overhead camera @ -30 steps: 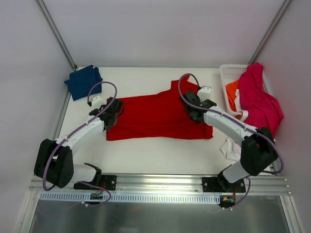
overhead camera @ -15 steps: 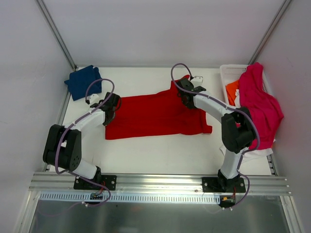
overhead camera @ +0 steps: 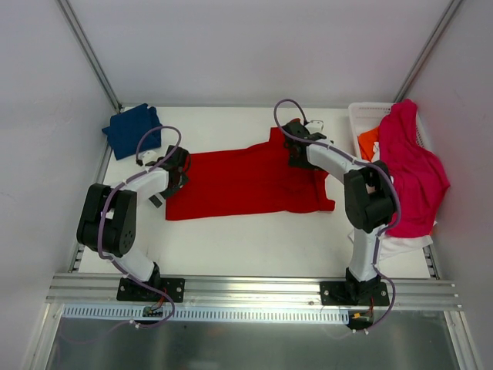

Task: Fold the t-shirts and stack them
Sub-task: Fold the tshirt

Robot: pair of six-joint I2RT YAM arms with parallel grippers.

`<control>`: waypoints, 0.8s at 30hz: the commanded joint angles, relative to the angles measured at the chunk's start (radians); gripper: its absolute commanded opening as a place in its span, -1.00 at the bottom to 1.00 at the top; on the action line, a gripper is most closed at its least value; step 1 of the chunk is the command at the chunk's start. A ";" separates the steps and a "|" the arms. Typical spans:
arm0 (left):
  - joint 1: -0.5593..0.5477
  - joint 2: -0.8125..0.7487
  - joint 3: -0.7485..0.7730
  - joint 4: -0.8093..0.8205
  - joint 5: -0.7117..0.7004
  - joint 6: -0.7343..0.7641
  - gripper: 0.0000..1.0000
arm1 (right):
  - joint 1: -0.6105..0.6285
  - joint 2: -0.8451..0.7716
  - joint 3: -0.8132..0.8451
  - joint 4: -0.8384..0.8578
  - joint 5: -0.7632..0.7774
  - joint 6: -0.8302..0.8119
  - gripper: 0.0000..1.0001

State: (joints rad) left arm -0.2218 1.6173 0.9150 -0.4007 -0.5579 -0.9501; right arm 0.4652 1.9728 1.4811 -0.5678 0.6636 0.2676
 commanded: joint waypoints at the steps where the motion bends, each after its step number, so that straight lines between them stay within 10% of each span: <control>1: 0.009 -0.003 0.033 0.011 -0.025 0.014 0.98 | -0.014 -0.009 0.033 0.000 0.019 -0.014 0.99; 12: 0.016 -0.097 0.157 0.010 -0.088 0.148 0.98 | -0.019 -0.202 0.039 -0.107 0.053 -0.036 0.99; 24: 0.134 0.185 0.401 0.025 0.170 0.200 0.98 | 0.013 -0.701 -0.398 -0.116 -0.032 0.021 0.99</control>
State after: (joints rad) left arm -0.1207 1.7435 1.2873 -0.3630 -0.5003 -0.7578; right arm 0.4740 1.3590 1.1637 -0.6376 0.6575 0.2661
